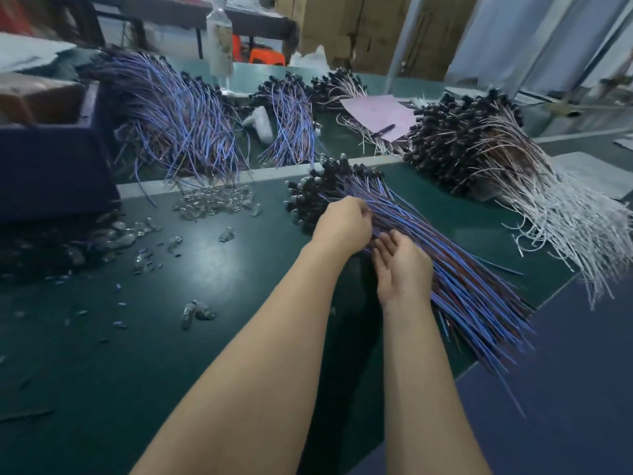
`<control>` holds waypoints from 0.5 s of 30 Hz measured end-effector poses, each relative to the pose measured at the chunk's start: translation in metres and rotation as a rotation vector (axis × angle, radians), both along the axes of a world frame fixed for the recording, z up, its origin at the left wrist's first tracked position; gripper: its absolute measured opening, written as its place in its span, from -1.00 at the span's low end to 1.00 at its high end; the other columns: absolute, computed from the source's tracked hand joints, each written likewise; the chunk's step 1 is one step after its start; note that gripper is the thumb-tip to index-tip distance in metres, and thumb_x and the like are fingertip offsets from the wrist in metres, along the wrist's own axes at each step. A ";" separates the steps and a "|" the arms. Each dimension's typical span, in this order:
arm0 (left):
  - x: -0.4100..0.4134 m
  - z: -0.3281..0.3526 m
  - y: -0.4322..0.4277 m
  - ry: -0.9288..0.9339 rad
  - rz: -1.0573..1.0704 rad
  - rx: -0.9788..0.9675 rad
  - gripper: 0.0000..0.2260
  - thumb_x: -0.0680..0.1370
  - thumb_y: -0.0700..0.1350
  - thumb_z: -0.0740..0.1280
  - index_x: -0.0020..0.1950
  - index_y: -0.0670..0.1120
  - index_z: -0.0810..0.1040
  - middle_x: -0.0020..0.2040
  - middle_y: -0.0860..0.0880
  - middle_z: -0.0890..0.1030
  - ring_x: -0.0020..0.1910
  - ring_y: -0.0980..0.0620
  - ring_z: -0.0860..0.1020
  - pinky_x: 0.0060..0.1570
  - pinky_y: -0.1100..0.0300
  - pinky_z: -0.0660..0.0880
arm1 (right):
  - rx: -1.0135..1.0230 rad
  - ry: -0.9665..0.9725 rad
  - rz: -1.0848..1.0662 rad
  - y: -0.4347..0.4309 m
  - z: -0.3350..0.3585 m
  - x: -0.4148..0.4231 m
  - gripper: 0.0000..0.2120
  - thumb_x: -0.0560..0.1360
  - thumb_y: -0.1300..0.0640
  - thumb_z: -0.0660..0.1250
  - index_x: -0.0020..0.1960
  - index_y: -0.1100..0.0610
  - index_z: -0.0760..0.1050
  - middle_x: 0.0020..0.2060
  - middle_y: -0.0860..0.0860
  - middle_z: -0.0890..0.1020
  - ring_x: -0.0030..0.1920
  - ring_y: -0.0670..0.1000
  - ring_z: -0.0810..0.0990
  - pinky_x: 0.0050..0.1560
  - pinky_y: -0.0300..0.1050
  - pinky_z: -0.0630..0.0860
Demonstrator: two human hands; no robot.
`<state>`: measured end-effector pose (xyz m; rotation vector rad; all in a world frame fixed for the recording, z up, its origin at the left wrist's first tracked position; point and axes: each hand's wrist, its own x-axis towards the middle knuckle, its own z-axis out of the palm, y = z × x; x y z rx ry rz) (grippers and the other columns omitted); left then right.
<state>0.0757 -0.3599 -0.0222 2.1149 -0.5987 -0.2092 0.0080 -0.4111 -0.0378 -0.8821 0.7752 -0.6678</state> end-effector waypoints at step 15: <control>-0.029 0.047 0.298 -0.088 0.867 -0.977 -0.82 0.58 -0.26 0.16 -0.11 -0.11 0.54 -0.32 0.03 0.56 -0.45 0.22 0.46 -0.36 0.33 0.38 | -0.983 -0.040 1.027 0.289 0.026 0.034 -0.76 0.48 0.25 0.31 -0.34 0.05 0.46 -0.45 -0.10 0.49 -0.44 -0.17 0.38 -0.41 -0.34 0.30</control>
